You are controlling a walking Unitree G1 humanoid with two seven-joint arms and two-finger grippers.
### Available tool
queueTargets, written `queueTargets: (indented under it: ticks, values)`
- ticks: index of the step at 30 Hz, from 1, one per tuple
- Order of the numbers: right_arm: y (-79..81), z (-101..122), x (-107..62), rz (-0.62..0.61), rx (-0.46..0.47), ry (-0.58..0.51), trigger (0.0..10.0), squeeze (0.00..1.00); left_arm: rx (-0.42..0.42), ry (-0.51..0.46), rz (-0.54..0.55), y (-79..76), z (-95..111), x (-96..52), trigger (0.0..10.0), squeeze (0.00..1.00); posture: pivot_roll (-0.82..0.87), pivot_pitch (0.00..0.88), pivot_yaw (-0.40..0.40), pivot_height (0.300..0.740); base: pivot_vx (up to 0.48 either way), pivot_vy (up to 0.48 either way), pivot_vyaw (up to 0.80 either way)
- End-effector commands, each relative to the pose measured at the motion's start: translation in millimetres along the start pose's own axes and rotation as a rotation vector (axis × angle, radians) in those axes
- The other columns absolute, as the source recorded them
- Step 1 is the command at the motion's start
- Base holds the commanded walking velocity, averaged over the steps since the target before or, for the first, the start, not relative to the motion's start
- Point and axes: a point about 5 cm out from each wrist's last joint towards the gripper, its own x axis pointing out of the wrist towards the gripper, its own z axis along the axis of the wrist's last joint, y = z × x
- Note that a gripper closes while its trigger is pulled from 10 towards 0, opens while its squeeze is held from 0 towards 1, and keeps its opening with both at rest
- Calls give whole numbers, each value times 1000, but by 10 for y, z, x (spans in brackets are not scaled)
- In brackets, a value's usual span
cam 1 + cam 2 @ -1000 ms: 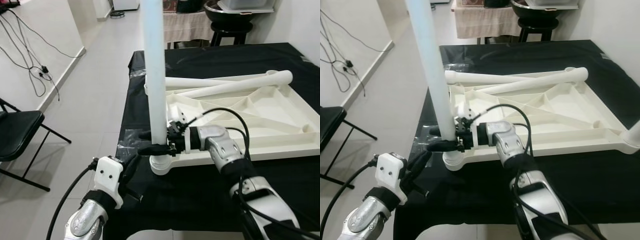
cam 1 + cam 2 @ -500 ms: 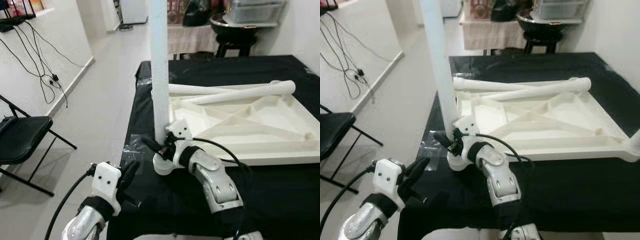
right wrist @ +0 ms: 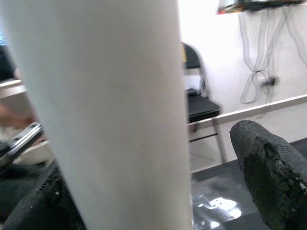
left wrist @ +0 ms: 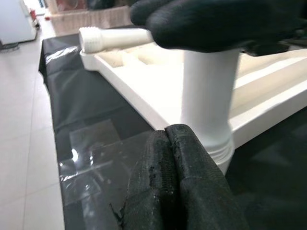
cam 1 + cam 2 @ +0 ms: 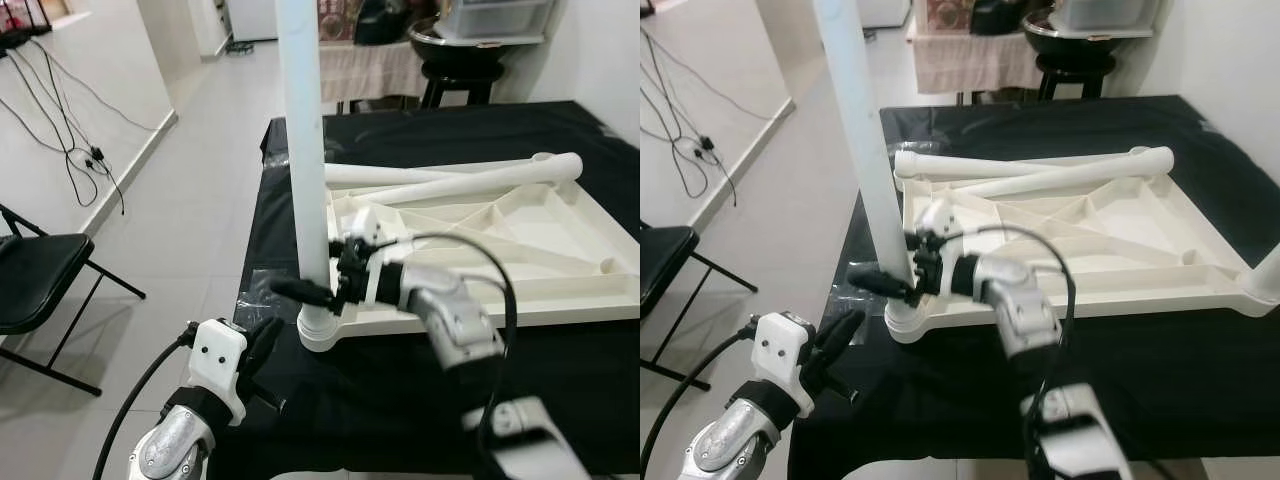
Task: Building children table
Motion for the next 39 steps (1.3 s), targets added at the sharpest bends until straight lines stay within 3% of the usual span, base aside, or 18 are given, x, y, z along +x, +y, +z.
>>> queueTargets:
  ticks: [1,6,8,9,10,11,19,23,25,26,27,29,30,32,33,35,38,39]
  values:
    - [-11,-9,8,77,12,10,10000,0,-6,29,-2,9,-57,-19,10000,0,36,80,28,740,0,0,0]
    - [-86,5,-22,189,31,31,10000,0,-7,29,-1,10,-57,-18,10000,0,40,79,26,740,0,0,0]
    - [-101,-11,-26,202,46,36,9373,0,-8,29,-2,8,-57,-18,10000,0,44,81,26,740,0,0,0]
    - [-113,-24,-28,203,57,37,3255,0,-9,29,-3,7,-56,-20,10000,0,47,83,24,740,0,0,0]
    - [-113,-24,-28,203,57,37,3255,0,-9,29,-3,7,-56,-20,10000,0,47,83,24,740,0,0,0]
    - [-128,-54,-42,202,74,36,0,0,-10,29,-4,6,-55,-21,10000,0,47,83,24,740,0,0,0]
    - [-132,-115,-122,208,83,16,0,0,-12,27,-5,3,-46,-23,10000,0,40,92,22,740,0,0,0]
    - [-94,-208,-190,138,72,6,0,0,-14,24,-4,1,-39,-25,10000,0,33,101,21,740,0,0,0]
    - [97,-352,-150,48,75,37,0,0,-14,23,-3,3,-34,-32,10000,0,32,108,17,740,0,0,0]
    - [97,-352,-150,48,75,37,0,0,-14,23,-3,3,-34,-32,10000,0,32,108,17,740,0,0,0]
    - [153,-435,-28,-219,72,64,0,0,-12,24,-3,8,-32,-41,10000,0,34,112,13,740,0,0,0]
    - [446,-441,101,-417,-104,175,0,0,-9,24,-3,23,-24,-49,10000,0,30,126,16,740,0,0,0]
    - [451,-382,101,-475,-83,138,0,0,-6,26,-3,35,-29,-51,10000,0,3,114,38,740,0,0,0]
    - [438,-347,95,-475,-52,108,0,0,-5,27,-2,43,-34,-52,10000,0,3,114,38,740,0,0,0]
    - [358,-423,56,-502,12,123,0,0,-6,26,-1,37,-33,-46,10000,0,9,108,30,740,0,0,0]
    - [338,-474,60,-486,52,134,0,0,-7,28,-8,35,-35,-41,10000,0,34,116,16,740,0,0,0]
    - [345,-509,62,-478,67,152,0,0,-5,26,-3,35,-32,-41,10000,0,18,109,25,740,0,0,0]
    - [346,-525,60,-472,86,158,10000,0,-2,24,3,38,-30,-42,10000,0,29,112,22,740,0,0,0]
